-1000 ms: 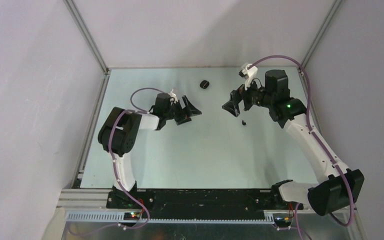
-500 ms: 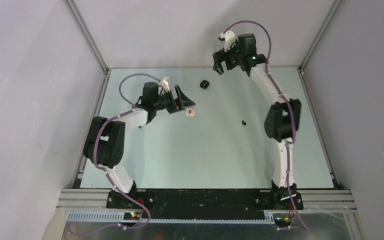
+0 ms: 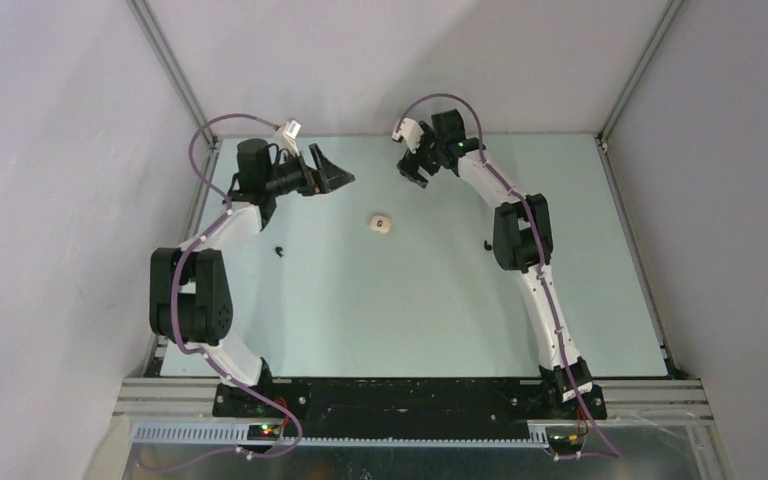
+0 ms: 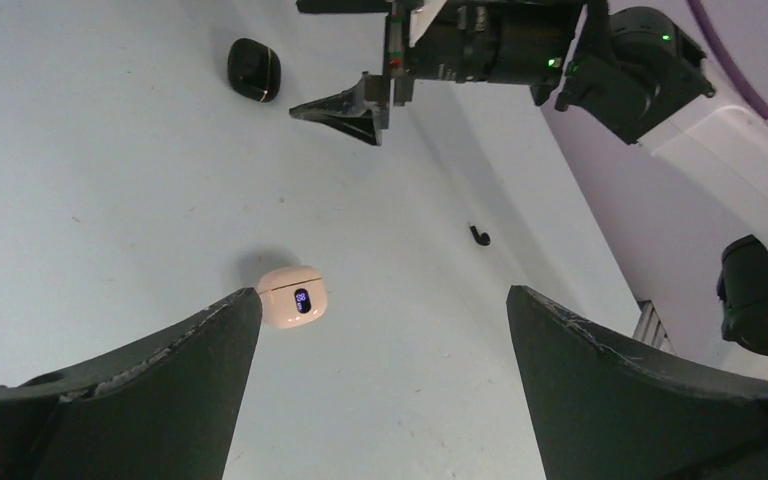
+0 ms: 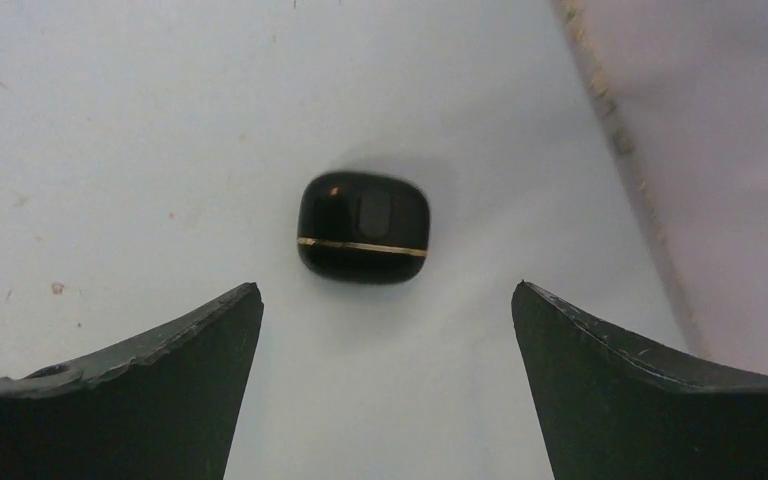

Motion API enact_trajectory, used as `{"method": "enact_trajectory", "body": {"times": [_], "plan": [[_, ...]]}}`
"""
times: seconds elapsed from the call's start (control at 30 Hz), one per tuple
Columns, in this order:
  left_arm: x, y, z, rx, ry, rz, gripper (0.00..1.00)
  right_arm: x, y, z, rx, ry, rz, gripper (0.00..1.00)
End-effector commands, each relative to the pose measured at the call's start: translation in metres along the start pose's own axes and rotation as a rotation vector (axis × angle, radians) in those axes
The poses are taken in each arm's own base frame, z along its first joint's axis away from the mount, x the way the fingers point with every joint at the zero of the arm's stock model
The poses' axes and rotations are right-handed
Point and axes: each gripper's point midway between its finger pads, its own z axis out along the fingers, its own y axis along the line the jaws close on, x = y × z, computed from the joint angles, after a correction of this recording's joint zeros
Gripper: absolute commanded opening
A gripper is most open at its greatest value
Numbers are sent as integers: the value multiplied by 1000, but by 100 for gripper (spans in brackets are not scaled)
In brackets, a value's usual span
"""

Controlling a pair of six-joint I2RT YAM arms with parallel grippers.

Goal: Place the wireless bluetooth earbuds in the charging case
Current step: Move the charging case to the center of the board.

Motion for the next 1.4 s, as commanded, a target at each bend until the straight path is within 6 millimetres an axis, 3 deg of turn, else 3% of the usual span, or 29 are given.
{"method": "enact_trajectory", "body": {"times": [0.0,0.27,0.6,0.8,1.03,1.37], "plan": [[-15,-14,-16,20,-16,106,99,-50,-23,-7,55,-145,-143,100],[-22,-5,-29,-11,-38,104,99,-25,-17,28,70,-127,-209,100],[-36,2,-43,-27,-73,84,100,-12,-1,46,27,-101,-325,100],[-43,4,-52,-30,-98,69,99,-1,23,44,-91,-68,-408,86],[-46,0,-55,-18,-116,69,99,6,34,39,-133,-30,-426,66],[-51,-9,-61,4,-135,69,99,16,49,32,-191,22,-424,59]]}}
